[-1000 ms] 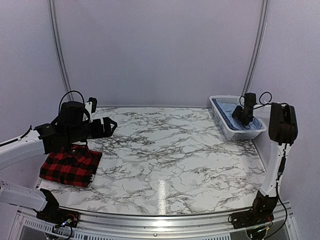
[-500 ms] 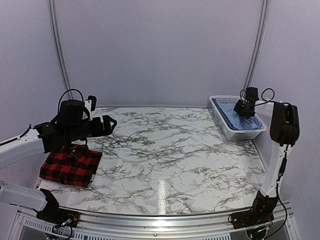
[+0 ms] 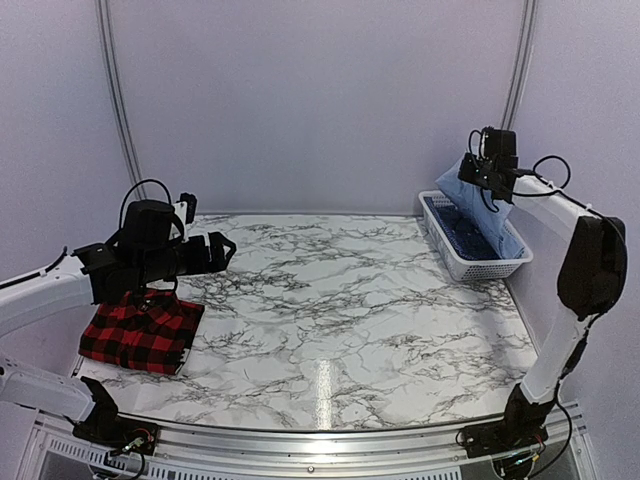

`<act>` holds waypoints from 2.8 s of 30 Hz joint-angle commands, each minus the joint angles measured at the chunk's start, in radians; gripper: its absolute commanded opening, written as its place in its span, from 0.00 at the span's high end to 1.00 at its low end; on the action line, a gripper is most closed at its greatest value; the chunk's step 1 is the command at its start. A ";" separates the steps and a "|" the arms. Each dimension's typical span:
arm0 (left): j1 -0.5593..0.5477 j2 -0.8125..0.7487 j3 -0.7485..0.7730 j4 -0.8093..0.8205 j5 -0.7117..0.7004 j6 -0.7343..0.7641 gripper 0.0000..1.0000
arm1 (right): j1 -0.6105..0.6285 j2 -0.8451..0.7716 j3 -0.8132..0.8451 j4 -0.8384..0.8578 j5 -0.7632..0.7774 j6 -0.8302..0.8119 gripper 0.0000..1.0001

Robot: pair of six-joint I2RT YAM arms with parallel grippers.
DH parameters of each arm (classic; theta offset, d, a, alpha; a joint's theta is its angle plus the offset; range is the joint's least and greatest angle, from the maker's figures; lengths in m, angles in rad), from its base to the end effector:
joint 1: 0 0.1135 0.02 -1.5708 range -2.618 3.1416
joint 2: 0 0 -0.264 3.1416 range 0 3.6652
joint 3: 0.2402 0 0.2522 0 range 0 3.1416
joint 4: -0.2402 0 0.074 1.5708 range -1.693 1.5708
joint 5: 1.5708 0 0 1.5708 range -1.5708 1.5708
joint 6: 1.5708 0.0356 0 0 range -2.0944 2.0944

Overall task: Fold and stack the long sleeve shirts
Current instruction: Pick up the square-folded shirt from the bin, then place the crumpled shirt on the 1/3-folded shirt, then flatten out the crumpled shirt at the center of the board.

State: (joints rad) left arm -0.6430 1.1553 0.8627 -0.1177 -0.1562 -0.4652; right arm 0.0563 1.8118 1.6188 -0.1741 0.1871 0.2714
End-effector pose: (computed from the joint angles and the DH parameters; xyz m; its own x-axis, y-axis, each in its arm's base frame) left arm 0.2157 -0.1547 0.2983 -0.4998 -0.1793 -0.8474 0.2841 0.8903 -0.3559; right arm 0.4363 0.0180 0.3427 -0.3136 0.2462 -0.9171 0.2098 0.9599 0.1859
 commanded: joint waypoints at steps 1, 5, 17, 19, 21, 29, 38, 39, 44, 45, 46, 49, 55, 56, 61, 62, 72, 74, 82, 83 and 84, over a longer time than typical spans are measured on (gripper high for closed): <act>-0.001 0.015 0.036 -0.012 0.013 -0.005 0.01 | 0.079 -0.106 -0.007 0.035 0.085 -0.107 1.00; -0.001 0.022 0.045 -0.011 0.020 -0.004 0.01 | 0.153 -0.183 -0.062 0.059 0.128 -0.162 1.00; -0.001 0.044 0.067 -0.008 0.030 -0.013 0.01 | 0.371 -0.274 0.140 0.114 0.196 -0.433 1.00; -0.001 0.043 0.068 -0.009 0.033 -0.013 0.01 | 0.418 -0.272 0.182 0.117 0.257 -0.482 1.00; -0.001 0.040 0.069 -0.009 0.033 -0.014 0.01 | 0.456 -0.269 0.220 0.127 0.323 -0.525 1.00; -0.001 0.036 0.077 -0.010 0.034 -0.007 0.01 | 0.519 -0.320 0.241 0.143 0.398 -0.579 1.00; -0.001 0.044 0.081 -0.008 0.041 -0.010 0.01 | 0.614 -0.318 0.287 0.103 0.558 -0.676 1.00; -0.001 0.044 0.081 -0.008 0.041 -0.010 0.01 | 0.637 -0.316 0.284 0.110 0.599 -0.695 1.00; 0.004 0.048 0.081 -0.008 0.060 -0.020 0.01 | 0.784 -0.290 0.201 0.074 0.728 -0.674 1.00; 0.016 0.049 0.080 -0.008 0.080 -0.035 0.01 | 0.815 -0.280 0.175 0.045 0.737 -0.629 1.00; 0.033 0.050 0.078 -0.008 0.103 -0.048 0.01 | 0.837 -0.264 0.135 0.009 0.736 -0.566 1.00; 0.089 0.055 0.066 -0.009 0.154 -0.093 0.01 | 0.891 -0.209 0.020 -0.073 0.646 -0.325 1.00; 0.146 0.066 0.043 -0.019 0.219 -0.122 0.01 | 0.965 -0.007 -0.068 -0.002 0.312 -0.028 1.00; 0.151 0.068 0.040 -0.023 0.220 -0.127 0.01 | 0.981 0.043 -0.062 0.017 0.270 -0.014 0.96; 0.164 0.064 0.021 -0.028 0.247 -0.142 0.01 | 1.026 0.124 0.034 0.004 0.173 -0.039 0.49; 0.166 0.064 0.018 -0.028 0.257 -0.139 0.01 | 1.023 0.108 0.028 0.006 0.173 -0.051 0.41; 0.101 0.112 0.012 -0.027 0.354 -0.119 0.01 | 0.863 -0.163 -0.248 -0.067 0.128 -0.071 0.21; 0.066 0.139 0.016 -0.027 0.350 -0.118 0.02 | 0.814 -0.221 -0.318 -0.075 0.098 -0.092 0.21; -0.035 0.292 0.064 -0.027 0.335 -0.171 0.14 | 0.682 -0.399 -0.530 -0.137 -0.036 -0.190 0.22; -0.045 0.313 0.076 -0.027 0.327 -0.171 0.16 | 0.678 -0.414 -0.550 -0.146 -0.055 -0.201 0.23; -0.056 0.339 0.089 -0.027 0.323 -0.174 0.17 | 0.677 -0.423 -0.563 -0.159 -0.060 -0.209 0.23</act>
State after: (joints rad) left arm -0.6628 1.4292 0.8902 -0.1211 0.1753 -0.6254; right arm 0.7471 1.4605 1.0893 -0.2798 0.2134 0.1196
